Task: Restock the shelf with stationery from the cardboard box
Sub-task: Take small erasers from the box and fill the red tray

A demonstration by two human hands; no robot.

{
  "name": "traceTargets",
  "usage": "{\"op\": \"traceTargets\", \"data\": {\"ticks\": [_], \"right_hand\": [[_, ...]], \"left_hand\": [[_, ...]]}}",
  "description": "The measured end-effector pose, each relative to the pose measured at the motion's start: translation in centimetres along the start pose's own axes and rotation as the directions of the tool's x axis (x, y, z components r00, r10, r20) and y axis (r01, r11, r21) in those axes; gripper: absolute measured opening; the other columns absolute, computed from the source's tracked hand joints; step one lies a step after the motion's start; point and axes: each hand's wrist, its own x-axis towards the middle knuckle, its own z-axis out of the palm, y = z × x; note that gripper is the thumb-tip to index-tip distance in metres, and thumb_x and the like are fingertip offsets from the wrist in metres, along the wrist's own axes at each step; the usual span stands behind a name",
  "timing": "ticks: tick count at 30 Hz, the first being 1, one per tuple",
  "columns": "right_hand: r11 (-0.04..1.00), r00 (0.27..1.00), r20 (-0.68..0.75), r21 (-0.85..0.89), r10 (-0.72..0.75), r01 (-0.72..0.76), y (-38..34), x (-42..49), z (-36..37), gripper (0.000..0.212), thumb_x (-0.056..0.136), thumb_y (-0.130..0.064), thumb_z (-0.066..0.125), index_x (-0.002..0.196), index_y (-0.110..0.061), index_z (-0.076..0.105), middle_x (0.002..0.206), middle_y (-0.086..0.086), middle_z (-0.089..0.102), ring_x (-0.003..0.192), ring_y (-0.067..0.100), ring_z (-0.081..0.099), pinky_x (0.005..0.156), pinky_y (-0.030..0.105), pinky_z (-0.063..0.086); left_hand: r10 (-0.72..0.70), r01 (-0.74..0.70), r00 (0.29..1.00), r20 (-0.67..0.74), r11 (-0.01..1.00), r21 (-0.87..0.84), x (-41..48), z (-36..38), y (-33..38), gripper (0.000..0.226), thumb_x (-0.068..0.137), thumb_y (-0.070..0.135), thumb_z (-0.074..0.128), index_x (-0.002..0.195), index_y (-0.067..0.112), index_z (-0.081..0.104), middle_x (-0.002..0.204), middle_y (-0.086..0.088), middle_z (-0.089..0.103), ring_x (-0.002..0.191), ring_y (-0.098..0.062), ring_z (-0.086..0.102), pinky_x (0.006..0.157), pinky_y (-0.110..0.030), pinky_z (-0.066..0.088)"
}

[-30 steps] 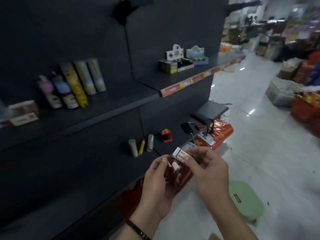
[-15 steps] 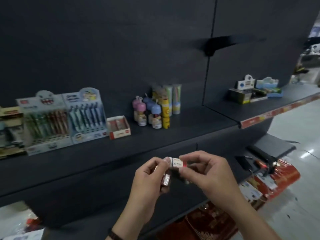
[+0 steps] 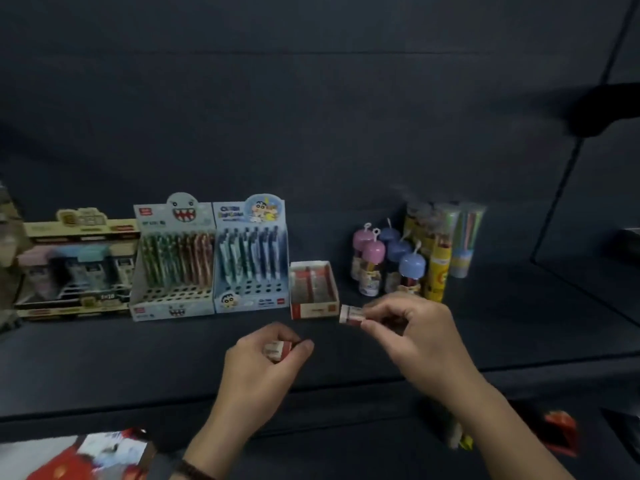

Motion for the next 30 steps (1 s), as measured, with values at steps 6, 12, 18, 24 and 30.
{"op": "traceTargets", "data": {"ticks": [6,12,18,24,30], "right_hand": [[0.998,0.989,0.134,-0.031,0.059,-0.056,4.8,8.6,3.2,0.009,0.093,-0.022,0.081,0.095,-0.03,0.083,0.096,-0.021,0.075,0.096,-0.009,0.067,0.083,0.006,0.049],[0.978,0.97,0.219,-0.197,0.106,-0.063,7.0,17.0,9.5,0.009,0.092,-0.027,0.08,0.086,-0.021,0.08,0.087,-0.007,0.077,0.084,0.008,0.071,0.082,0.033,0.06],[0.932,0.934,0.33,-0.364,0.137,-0.008,8.7,19.4,14.8,0.026,0.094,-0.004,0.063,0.106,-0.017,0.082,0.113,0.009,0.077,0.104,0.025,0.072,0.092,0.034,0.06],[0.879,0.944,0.304,-0.476,0.128,0.035,9.3,19.1,16.7,0.027,0.096,-0.003,0.06,0.108,-0.016,0.081,0.109,0.009,0.076,0.1,0.028,0.073,0.088,0.041,0.062],[0.899,0.941,0.294,-0.437,0.169,-0.025,7.0,18.6,15.6,0.022,0.097,-0.01,0.065,0.107,-0.022,0.081,0.104,-0.003,0.075,0.093,0.015,0.071,0.083,0.031,0.06]], "left_hand": [[0.163,-0.137,0.984,-0.064,0.944,0.3,7.2,0.8,-3.1,0.016,0.087,0.028,0.084,0.086,0.041,0.076,0.091,0.028,0.073,0.095,0.009,0.066,0.077,-0.003,0.043],[0.283,-0.247,0.958,-0.047,0.897,0.368,12.8,1.2,-5.3,0.016,0.082,0.024,0.087,0.082,0.033,0.073,0.085,0.019,0.071,0.084,0.0,0.069,0.075,-0.024,0.054],[0.289,-0.283,0.957,0.028,0.905,0.319,14.6,1.5,-6.6,0.013,0.084,0.03,0.086,0.077,0.035,0.076,0.083,0.021,0.071,0.083,0.0,0.07,0.075,-0.021,0.054],[0.259,-0.256,0.966,0.015,0.945,0.204,14.7,1.2,-7.6,0.015,0.083,0.039,0.088,0.077,0.033,0.076,0.081,0.023,0.073,0.082,-0.004,0.072,0.072,-0.021,0.054],[0.173,-0.173,0.985,0.005,0.983,0.063,14.1,0.2,-7.7,0.026,0.079,0.037,0.091,0.092,0.035,0.069,0.095,0.019,0.071,0.088,-0.007,0.069,0.074,-0.02,0.054]]}}
